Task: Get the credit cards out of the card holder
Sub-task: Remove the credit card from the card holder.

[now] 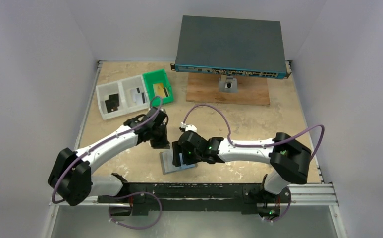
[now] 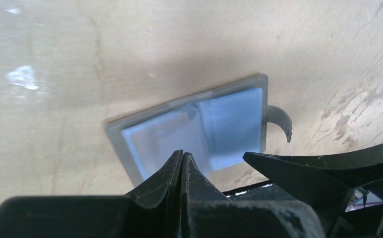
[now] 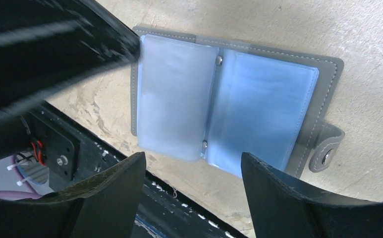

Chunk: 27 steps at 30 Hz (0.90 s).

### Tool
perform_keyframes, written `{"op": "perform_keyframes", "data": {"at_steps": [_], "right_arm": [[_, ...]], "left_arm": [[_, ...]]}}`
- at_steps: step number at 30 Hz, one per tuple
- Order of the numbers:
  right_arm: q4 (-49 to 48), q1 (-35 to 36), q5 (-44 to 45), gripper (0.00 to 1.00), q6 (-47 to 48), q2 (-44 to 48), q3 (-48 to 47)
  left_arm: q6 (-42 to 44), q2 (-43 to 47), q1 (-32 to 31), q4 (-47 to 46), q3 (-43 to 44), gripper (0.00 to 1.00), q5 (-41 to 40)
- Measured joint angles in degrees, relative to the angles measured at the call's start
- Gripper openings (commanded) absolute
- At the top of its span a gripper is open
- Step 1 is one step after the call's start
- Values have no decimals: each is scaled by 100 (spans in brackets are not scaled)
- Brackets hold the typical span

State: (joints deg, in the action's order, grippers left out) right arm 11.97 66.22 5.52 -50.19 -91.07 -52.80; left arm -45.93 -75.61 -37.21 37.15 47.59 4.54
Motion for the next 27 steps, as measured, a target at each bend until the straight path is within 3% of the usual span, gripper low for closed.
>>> {"op": "perform_keyframes", "data": {"at_steps": [7, 15, 27], "right_arm": [[50, 39, 149, 72, 13, -81, -26], [101, 37, 149, 73, -15, 13, -26], [168, 37, 260, 73, -42, 179, -26]], "left_arm": [[131, 372, 494, 24, -461, 0, -35], [162, -282, 494, -343, -844, 0, 227], [160, -354, 157, -616, -695, 0, 398]]}}
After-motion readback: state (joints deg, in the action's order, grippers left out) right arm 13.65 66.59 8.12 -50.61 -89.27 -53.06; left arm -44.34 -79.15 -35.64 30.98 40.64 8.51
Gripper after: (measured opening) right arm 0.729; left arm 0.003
